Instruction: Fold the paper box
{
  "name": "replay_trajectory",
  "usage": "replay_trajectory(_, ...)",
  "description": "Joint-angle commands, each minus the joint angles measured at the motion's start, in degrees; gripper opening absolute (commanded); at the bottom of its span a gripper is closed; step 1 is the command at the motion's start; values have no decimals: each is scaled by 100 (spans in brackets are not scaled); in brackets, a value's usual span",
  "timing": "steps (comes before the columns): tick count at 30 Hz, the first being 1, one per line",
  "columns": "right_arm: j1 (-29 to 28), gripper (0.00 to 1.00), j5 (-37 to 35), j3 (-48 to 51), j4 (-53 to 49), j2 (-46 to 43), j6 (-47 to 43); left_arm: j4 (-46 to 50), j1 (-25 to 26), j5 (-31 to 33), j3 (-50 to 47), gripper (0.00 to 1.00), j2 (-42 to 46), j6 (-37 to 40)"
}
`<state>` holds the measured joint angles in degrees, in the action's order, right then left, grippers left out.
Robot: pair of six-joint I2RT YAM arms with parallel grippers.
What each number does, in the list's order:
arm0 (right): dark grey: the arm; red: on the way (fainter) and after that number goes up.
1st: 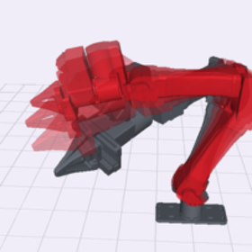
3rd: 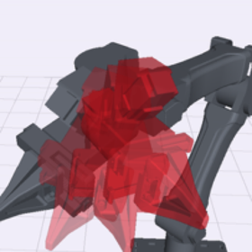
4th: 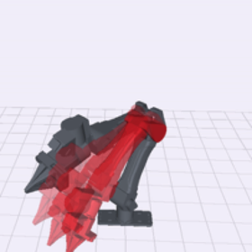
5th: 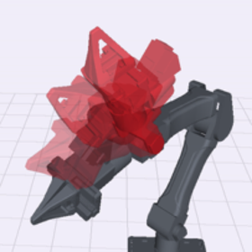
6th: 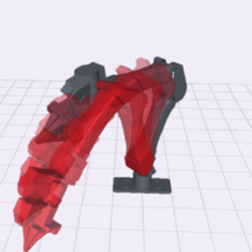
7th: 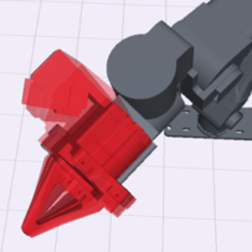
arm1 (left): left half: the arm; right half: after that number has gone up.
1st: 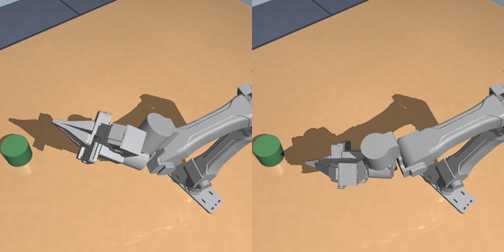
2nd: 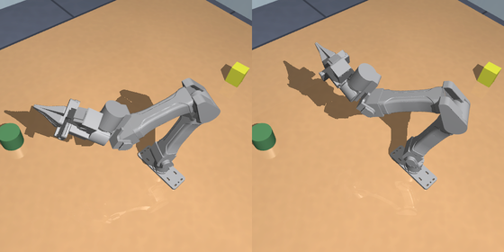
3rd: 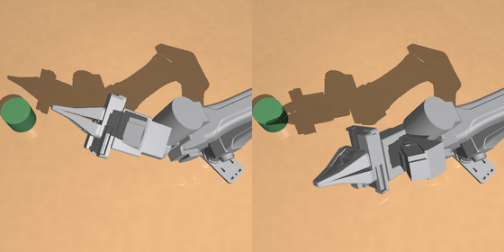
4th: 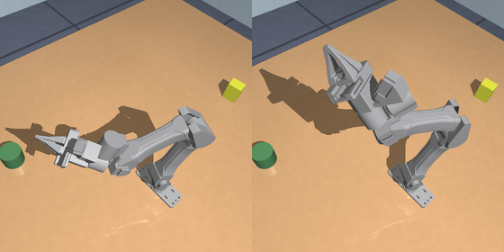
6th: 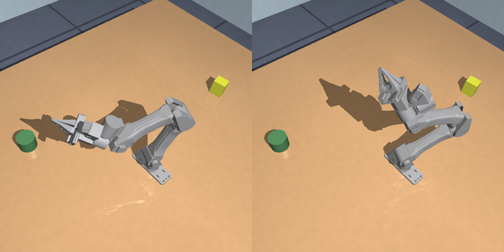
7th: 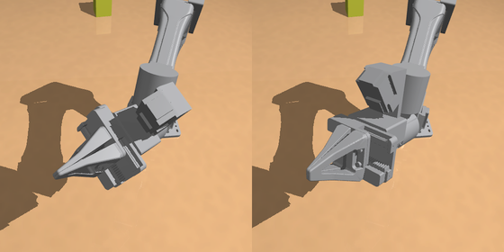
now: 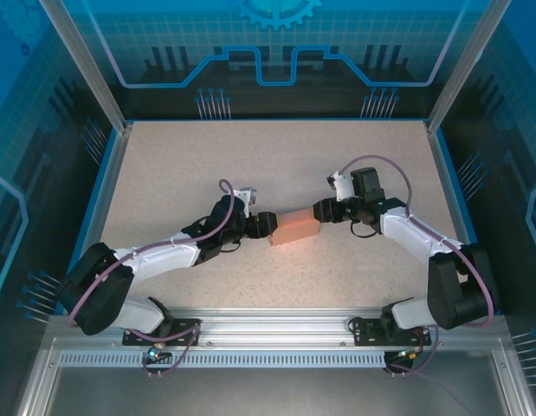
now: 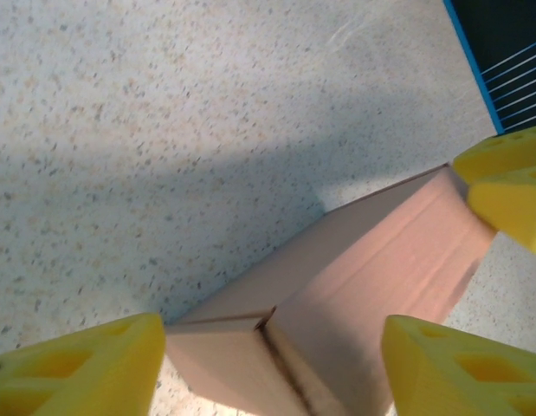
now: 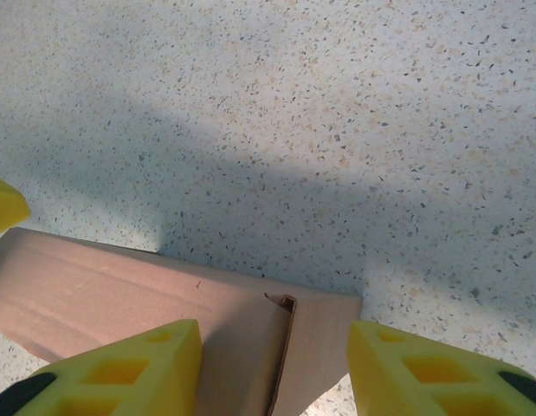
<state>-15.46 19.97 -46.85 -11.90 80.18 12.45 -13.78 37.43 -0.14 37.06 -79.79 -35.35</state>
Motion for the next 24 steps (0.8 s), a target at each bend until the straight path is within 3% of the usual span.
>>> replay_trajectory(1, -75, 49, -78, 116, -422, -17, -58, 105, -25, -133, -93, 62, 61, -246)
replay_trajectory(13, -82, 46, 86, 151, -576, -29, -114, -243, -22, -423, -350, 42, -150, -565)
replay_trajectory(24, -7, 40, 510, 422, -250, 213, 72, -613, -20, -344, -687, 37, -374, -731)
